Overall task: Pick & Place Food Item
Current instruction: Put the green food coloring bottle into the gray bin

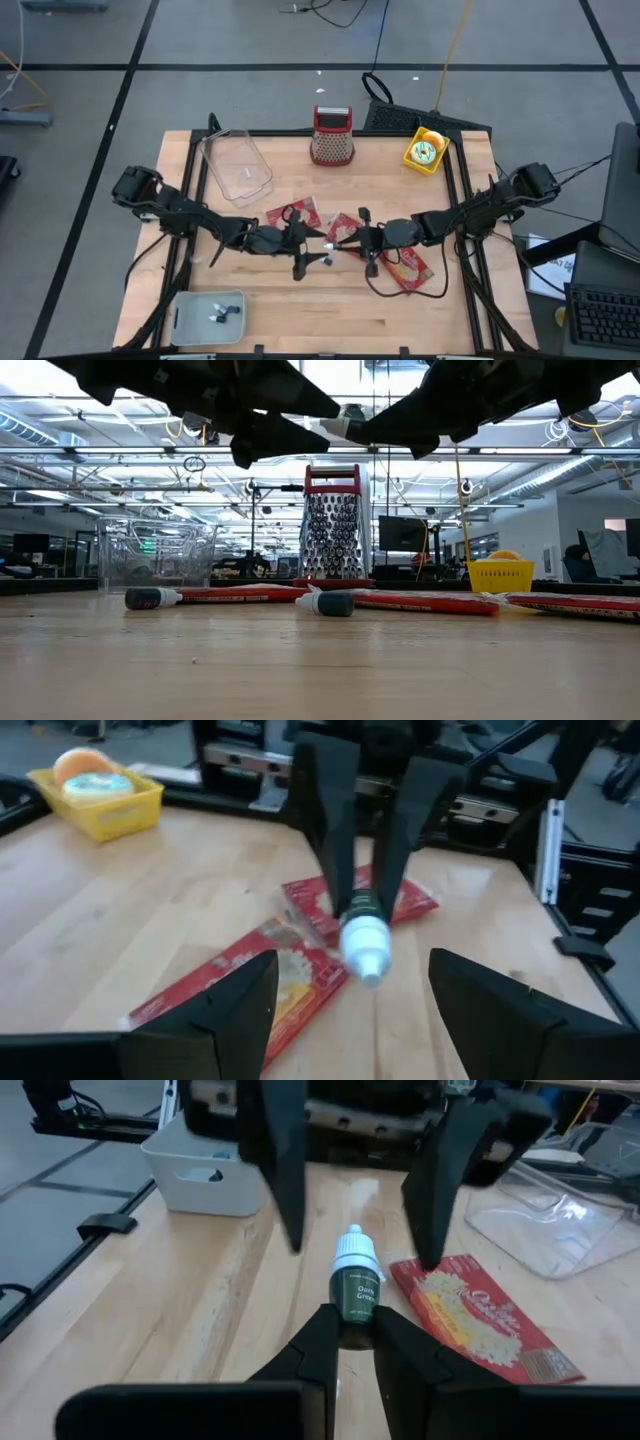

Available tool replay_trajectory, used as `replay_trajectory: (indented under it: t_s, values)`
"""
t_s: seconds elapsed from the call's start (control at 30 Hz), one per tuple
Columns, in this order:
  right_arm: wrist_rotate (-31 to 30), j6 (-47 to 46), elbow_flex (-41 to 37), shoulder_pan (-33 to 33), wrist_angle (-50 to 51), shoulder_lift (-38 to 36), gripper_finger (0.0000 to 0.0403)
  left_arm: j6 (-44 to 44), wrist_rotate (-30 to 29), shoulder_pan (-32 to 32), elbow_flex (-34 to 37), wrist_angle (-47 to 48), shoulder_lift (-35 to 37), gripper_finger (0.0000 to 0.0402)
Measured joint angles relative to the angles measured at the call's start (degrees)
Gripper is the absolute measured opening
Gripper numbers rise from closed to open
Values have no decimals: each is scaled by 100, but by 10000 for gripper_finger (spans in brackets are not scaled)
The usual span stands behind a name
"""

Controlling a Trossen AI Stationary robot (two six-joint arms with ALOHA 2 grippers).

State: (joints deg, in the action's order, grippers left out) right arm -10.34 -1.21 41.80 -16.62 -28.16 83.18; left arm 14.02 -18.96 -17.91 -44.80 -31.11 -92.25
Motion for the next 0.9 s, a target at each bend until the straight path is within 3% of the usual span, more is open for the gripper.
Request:
replay_trajectory:
  t_s: [0.57,0.9]
  values:
    - [207,28,-2,-28,-245,0,38,-46,62,196,2,-287,-120,225]
    - [287,42,-2,-33,-245,2,38,-89,546,229,2,-352,-120,180]
